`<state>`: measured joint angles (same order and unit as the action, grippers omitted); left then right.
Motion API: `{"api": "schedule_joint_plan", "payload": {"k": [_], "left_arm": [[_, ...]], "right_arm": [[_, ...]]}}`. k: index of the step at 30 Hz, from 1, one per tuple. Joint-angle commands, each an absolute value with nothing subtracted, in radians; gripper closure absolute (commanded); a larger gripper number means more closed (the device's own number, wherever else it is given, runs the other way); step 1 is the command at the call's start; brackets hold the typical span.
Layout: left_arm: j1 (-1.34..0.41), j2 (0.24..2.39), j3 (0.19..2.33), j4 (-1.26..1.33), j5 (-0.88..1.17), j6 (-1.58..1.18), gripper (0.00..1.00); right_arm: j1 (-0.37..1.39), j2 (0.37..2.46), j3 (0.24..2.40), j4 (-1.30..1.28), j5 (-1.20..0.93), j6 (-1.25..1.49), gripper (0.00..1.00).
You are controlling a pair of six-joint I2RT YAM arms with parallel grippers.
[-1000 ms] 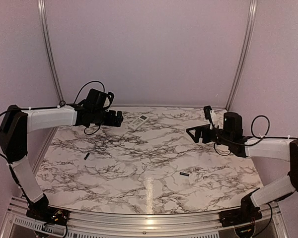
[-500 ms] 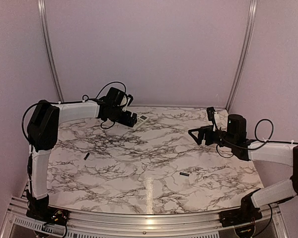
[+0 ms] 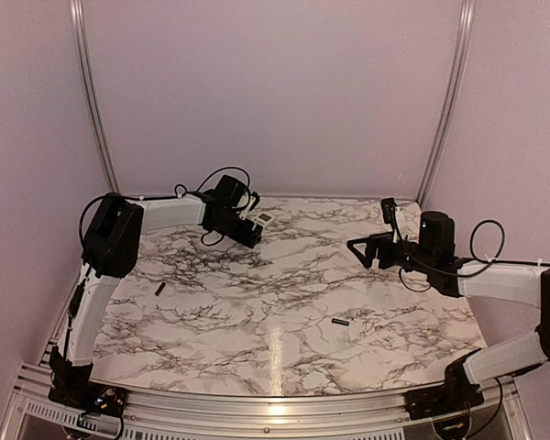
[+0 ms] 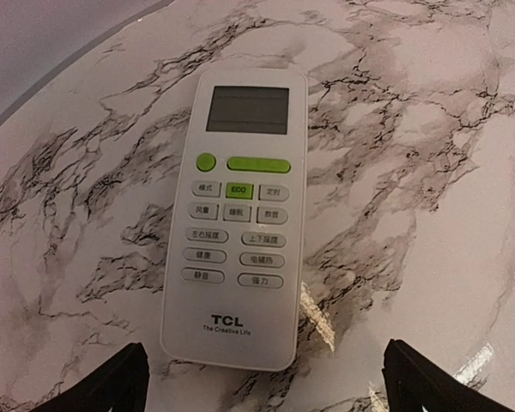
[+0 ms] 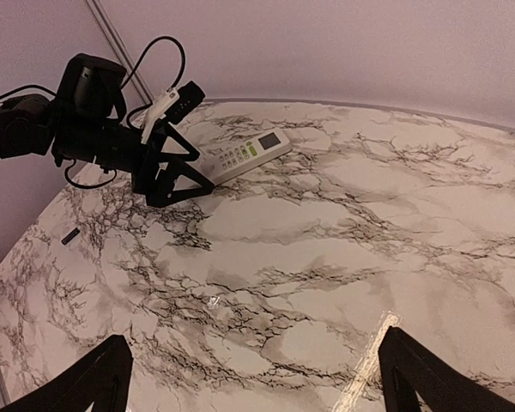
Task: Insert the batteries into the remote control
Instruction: Pick up the remote control from the center of the board.
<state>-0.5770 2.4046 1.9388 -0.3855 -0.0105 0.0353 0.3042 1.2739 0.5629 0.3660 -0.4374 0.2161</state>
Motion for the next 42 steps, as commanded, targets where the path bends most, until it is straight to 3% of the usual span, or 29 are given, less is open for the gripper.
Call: {"api": "schedule_joint_plan", "payload": {"k": [1,9,18,32,42], "left_arm": [[-0.58,2.456,1.99,-0.429,-0.043,0.061,0.01],[-0.573,2.528,2.065,-0.452,-0.06,0.058,0.01],[-0.528,2.608,2.156,-0.446,0.07,0.008,0.04],[-0.526,2.645,2.232,-0.571,-0.046,0.023,0.4],[-0.539,2.299,1.832,-0.392,0.154,-0.103,0.61]], "right_arm": [[0.295,1.27,0.566,0.37,-0.448,0.224,0.01],[0.295,1.267,0.566,0.367,-0.444,0.226,0.01],[0.295,1.265,0.588,0.348,-0.444,0.222,0.01],[0.295,1.289,0.622,0.35,-0.46,0.231,0.01],[0.296,1.28,0.634,0.338,-0.495,0.228,0.01]]}}
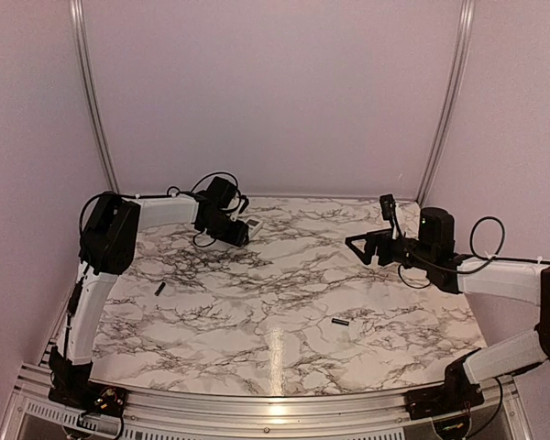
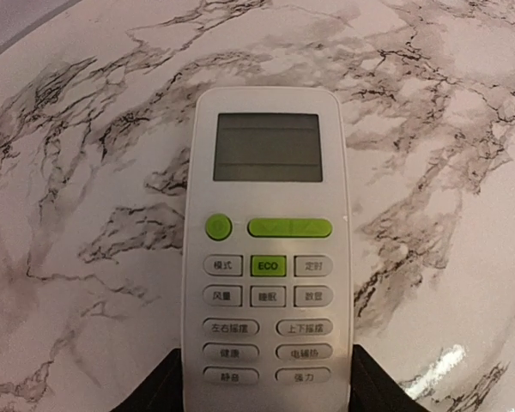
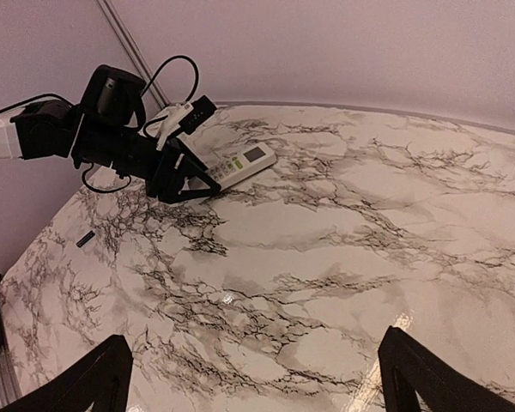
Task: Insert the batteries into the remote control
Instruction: Pick up the remote control from the center of the board, then pass from the left arm to the right
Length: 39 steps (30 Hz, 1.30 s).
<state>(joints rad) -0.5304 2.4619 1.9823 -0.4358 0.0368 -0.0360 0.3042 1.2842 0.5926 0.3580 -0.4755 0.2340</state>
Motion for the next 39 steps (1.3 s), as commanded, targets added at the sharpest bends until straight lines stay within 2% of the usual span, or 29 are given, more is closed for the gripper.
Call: {"api": "schedule_joint_plan", "payload": {"k": [1,9,14,21,30,39], "left_arm": [[-0.542,2.259,1.783,-0.377,0.174,-0.11,0.63],[-0.57,1.944,1.396,-0.236,0.369,-0.15,0.72],[-0.575,1.751,1.174,-0.157,0.499,-0.192,0.74],[-0.664,1.538,0.953,-0.112,0.561,-0.208,0.75],[-0.746,1.363,0.862,-0.147,0.778,-0.348,0.75],[-0.772,1.221,0.844,-0.322,0.99,-0.376,0.75]], "right_arm": [[0.295,1.277,0.636,0.329,-0.495,0.223,0.01],[0.296,1.261,0.623,0.329,-0.541,0.187,0.03],[0.305,1.229,0.588,0.381,-0.64,0.162,0.06],[0.404,1.178,0.584,0.312,-0.62,0.114,0.07],[0.626,0.96,0.514,0.322,-0.677,0.029,0.08],[0.928,0.941,0.622,0.095,-0.451,-0.111,0.11]]}}
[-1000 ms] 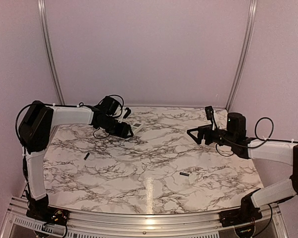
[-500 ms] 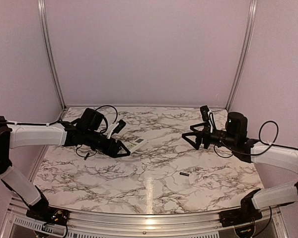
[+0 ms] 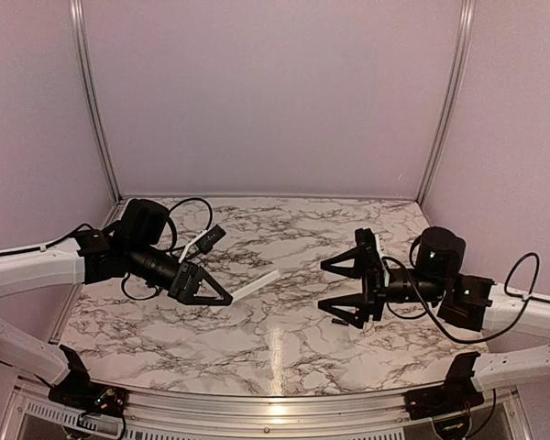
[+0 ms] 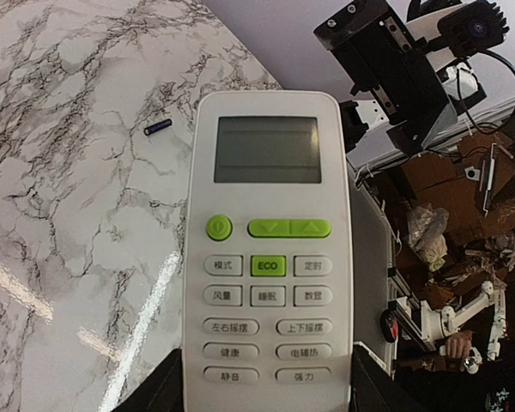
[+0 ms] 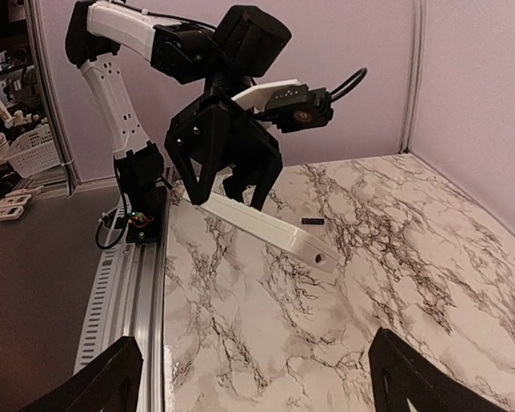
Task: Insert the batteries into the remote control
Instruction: Pass from the left arm to the right
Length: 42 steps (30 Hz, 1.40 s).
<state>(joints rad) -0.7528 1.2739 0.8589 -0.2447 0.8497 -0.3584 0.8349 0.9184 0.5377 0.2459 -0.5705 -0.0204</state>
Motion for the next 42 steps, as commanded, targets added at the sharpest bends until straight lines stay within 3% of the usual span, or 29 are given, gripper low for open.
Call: {"api": "schedule_joint_plan", "payload": {"k": [1,11,14,28,32,42], "left_arm": [[-0.779,1.212,0.844,-0.327,1.014,-0.376,0.75],[-0.934,1.192,0.811,-0.313,1.081,-0.404,0.76],[-0.969,1.188,0.783,-0.253,1.11,-0.451,0.76],[-1.011,1.177,0.73,-0.039,1.133,-0.601,0.76],[-1.028,1.189,0.72,0.039,1.144,-0.648,0.76],[-1.035,1.229,0.721,0.095,1.175,-0.681,0.76]], "right_arm": [[0.954,0.954,0.647,0.066,-0.431,-0.129,0.11],[1.109,1.047,0.782,-0.114,-0.366,-0.273,0.15],[1.154,1.071,0.835,-0.171,-0.391,-0.296,0.22],[1.331,1.134,0.935,-0.292,-0.351,-0.314,0.26],[1.331,1.148,0.928,-0.277,-0.311,-0.325,0.32],[1.353,1.173,0.953,-0.269,-0.316,-0.326,0.57]]}}
